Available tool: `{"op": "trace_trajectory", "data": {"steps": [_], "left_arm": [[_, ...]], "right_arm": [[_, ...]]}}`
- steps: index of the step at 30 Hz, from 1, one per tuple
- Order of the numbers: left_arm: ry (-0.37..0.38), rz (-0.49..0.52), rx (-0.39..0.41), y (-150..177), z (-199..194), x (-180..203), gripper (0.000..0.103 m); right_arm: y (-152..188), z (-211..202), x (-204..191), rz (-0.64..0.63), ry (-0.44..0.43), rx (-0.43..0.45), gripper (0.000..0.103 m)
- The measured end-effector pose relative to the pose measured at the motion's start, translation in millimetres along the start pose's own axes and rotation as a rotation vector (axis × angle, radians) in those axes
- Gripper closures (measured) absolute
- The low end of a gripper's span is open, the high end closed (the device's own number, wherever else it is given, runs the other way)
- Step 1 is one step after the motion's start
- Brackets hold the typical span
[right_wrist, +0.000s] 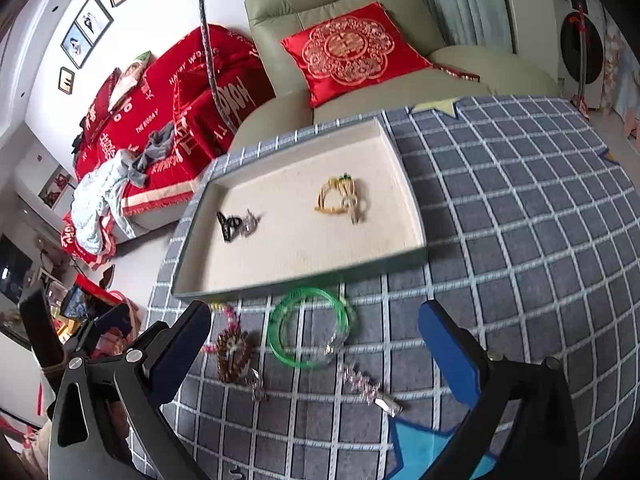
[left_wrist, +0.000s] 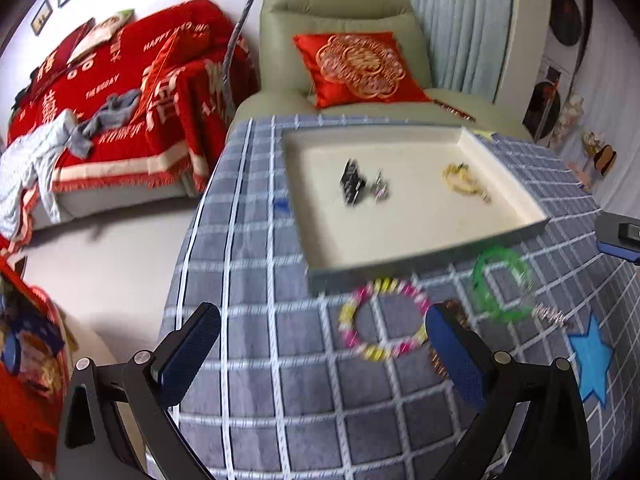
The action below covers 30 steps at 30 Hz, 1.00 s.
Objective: Organize jewelry
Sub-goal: 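Move both tools back toward the beaded bracelets and green bangle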
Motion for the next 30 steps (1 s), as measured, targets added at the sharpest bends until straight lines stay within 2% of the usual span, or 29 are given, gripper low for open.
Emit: {"op": "trace_trajectory", "data": {"steps": [5,9,18,30], "left_arm": [[0.003,-0.055,-0.053,21.5,11.7,-8.3,0.000],[-0.002,-0.083,-0.063,25.0,17.8,-13.0,0.000],[0.003,-0.178,-0.082,21.8,37.3,-26.6,0.000],[-0.010,-0.143,-0.108,21.7,51.5,-20.0,0.000]], "right_arm": [[25.5,13.5,-0.3,-0.028,0.045,-0.064,0.000],[37.4,24.7,2.1,-0.032,0.074,-0.111,0.000],[34.4,41.9,3.5,-0.053,0.157,-0.130,0.000],[26.4,69.7,-8.2,-0.095,0.205,-0.136,0.003]]}}
Point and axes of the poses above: each gripper's, at about its wrist camera, not at the fingertips, and z roughly the way its jaws point, x to its right, y to its underside, the point moved 7 cm from there along z, roughly the way its jaws point, and after that the axes turned 14 degrees about y, right-handed, at the moved point
